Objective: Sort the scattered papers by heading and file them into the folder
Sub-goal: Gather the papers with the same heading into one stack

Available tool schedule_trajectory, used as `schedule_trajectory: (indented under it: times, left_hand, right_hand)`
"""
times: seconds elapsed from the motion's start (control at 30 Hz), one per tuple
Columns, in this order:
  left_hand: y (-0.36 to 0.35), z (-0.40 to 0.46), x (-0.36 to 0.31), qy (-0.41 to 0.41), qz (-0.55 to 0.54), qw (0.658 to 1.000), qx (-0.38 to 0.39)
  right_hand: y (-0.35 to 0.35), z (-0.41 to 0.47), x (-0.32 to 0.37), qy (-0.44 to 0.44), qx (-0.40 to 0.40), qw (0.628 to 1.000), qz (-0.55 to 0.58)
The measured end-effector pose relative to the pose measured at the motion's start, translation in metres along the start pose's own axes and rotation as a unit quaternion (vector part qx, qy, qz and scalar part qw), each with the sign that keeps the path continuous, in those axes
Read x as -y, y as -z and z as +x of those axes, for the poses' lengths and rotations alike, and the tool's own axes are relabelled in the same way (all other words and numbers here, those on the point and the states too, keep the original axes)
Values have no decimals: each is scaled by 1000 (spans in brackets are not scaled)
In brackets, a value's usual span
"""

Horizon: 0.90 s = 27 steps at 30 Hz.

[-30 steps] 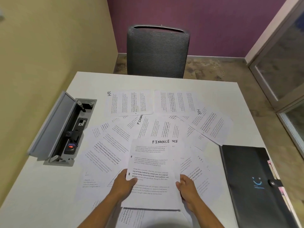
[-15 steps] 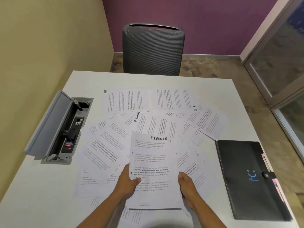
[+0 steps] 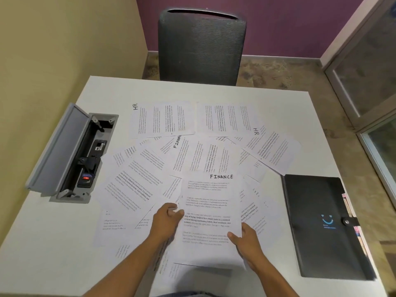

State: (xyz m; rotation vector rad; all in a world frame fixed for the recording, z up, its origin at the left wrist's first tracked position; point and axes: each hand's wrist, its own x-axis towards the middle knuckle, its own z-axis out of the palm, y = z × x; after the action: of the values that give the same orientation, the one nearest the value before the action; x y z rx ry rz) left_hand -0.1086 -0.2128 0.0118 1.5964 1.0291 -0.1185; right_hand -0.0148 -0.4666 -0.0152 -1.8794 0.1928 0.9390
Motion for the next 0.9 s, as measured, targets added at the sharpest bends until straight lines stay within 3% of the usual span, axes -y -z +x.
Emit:
schedule_trajectory:
  times: [0.3, 0.6, 0.9]
  left_hand:
    - [6, 85, -45, -57, 158, 978, -125]
    - [-15, 133, -86, 74, 242, 950, -181]
    - [-9, 148, -93, 116, 135, 971, -158]
  right_hand:
    - [31, 4, -9, -5, -54, 996, -70]
    - [42, 4, -32, -37, -122, 989, -74]
    - [42, 8, -31, -22, -99, 991, -85]
